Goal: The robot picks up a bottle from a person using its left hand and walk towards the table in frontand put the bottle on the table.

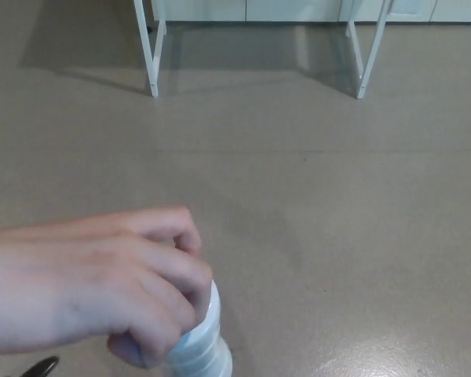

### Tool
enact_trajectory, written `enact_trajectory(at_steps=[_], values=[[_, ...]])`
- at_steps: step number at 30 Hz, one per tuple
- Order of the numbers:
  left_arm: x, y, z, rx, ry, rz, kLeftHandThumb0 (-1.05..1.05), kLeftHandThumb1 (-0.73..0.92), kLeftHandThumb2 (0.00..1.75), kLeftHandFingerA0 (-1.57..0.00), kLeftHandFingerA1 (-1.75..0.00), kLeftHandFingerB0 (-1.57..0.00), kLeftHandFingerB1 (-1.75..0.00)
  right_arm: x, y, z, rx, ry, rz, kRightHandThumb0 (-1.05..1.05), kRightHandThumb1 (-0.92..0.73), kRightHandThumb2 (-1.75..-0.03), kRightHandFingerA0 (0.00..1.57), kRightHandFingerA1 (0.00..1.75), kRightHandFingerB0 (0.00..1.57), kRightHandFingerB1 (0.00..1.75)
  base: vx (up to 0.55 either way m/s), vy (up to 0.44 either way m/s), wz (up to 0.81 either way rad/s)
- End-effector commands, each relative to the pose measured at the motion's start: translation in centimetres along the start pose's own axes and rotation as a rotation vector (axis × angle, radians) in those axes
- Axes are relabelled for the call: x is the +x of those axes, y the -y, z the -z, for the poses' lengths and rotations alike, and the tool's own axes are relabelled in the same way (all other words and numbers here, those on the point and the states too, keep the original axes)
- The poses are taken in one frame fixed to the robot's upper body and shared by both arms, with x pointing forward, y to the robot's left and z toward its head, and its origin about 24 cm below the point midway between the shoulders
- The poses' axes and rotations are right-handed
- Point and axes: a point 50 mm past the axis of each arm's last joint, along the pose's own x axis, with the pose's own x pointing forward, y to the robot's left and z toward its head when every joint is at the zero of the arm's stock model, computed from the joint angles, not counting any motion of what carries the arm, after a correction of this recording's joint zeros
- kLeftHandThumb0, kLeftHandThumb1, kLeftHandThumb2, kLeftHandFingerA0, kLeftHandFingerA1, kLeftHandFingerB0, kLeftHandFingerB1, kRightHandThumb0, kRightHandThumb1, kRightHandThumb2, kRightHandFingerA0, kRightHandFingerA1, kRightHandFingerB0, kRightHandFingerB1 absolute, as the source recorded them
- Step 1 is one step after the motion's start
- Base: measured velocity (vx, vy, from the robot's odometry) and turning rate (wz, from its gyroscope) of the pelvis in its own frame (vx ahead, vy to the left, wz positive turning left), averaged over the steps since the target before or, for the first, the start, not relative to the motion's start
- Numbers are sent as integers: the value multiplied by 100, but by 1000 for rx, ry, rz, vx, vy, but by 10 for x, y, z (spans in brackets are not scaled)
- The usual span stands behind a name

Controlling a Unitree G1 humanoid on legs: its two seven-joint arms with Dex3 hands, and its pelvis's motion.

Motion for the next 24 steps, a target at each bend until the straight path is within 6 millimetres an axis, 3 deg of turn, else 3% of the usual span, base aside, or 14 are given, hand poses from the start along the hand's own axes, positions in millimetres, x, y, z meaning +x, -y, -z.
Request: enact_trajectory(at_steps=[1, 5, 6, 7, 8, 12, 20, 21, 24], values=[[-43, 32, -130, 116, 465, 586, -57, 37, 78, -4, -36, -3, -19, 0, 9, 5, -28, -36, 6, -48, -73, -62, 61, 44, 48, 38, 0, 0, 0], [-56, 47, -150, 168, 477, 723, -54, 33, 77, 0, -34, 0, -19, -1, 7, 6, -42, -39, -1, -47, -73, -63, 60, 43, 47, 37, 0, 0, 0], [-58, 50, -154, 193, 483, 743, -54, 33, 78, 0, -36, 0, -18, -1, 7, 7, -44, -41, -2, -51, -60, -87, 53, 56, 42, 51, 0, 0, 0], [-59, 50, -154, 200, 487, 746, -54, 33, 78, 0, -36, 0, -18, -1, 7, 7, -45, -42, -3, -51, -60, -87, 53, 56, 42, 51, 0, 0, 0], [-61, 52, -157, 212, 490, 757, -54, 33, 78, 0, -35, 0, -17, -1, 7, 7, -45, -43, -3, -46, -73, -62, 60, 43, 47, 38, 0, 0, 0], [-66, 58, -167, 283, 511, 796, -54, 33, 79, 0, -41, 0, -17, 0, 8, 5, -27, -43, -5, -47, -73, -60, 59, 42, 48, 37, 0, 0, 0], [-69, 60, -173, 325, 465, 866, -57, 34, 79, 0, -34, 0, -18, 1, 7, 3, -49, -34, -6, -47, -73, -62, 61, 44, 48, 38, 0, 0, 0], [-69, 60, -174, 343, 457, 877, -59, 35, 80, 0, -34, 0, -16, 1, 8, 2, -54, -32, -8, -52, -60, -88, 54, 56, 42, 51, 0, 0, 0], [-69, 59, -175, 350, 433, 895, -58, 35, 79, 0, -36, 0, -15, 1, 8, 2, -52, -35, -8, -51, -60, -88, 54, 56, 42, 51, 0, 0, 0]])
